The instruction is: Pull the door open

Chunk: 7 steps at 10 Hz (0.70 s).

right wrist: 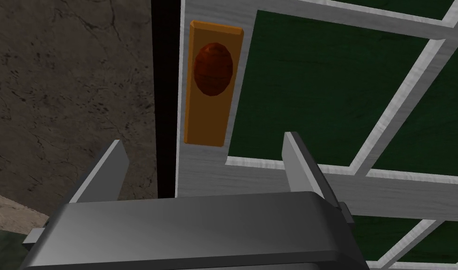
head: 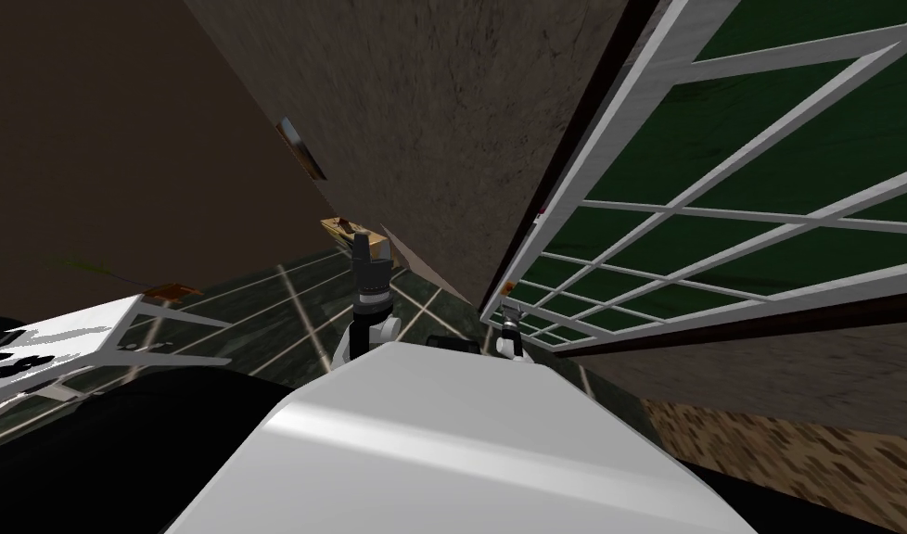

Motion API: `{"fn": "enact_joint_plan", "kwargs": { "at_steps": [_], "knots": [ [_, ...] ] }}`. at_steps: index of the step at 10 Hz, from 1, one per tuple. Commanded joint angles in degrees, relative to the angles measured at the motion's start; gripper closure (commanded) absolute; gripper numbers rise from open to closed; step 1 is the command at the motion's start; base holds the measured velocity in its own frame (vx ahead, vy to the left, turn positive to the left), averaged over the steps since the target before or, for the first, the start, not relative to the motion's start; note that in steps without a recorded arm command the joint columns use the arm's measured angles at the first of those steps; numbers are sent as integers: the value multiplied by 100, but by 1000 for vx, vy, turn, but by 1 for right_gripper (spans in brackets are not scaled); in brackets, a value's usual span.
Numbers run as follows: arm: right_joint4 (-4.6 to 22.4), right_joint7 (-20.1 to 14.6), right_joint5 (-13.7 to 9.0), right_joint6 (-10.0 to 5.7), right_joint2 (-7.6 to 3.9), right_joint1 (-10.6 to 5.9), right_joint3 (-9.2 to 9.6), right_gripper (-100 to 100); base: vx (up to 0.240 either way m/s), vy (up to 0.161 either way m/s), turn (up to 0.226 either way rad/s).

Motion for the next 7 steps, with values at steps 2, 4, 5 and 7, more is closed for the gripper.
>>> {"fn": "enact_joint_plan", "kwargs": {
  "at_steps": [2, 4, 5, 7],
  "knots": [
    [64, -333, -23, -16, 31, -59, 32, -100, -24, -12, -13],
    [62, -600, -49, 4, 68, -94, 59, -100, -30, -18, -21],
    [61, -704, -60, 12, 83, -108, 70, -100, -24, -19, -18],
    [60, -887, -78, 26, 109, -133, 90, -100, -16, -15, -17]
  ]
}}
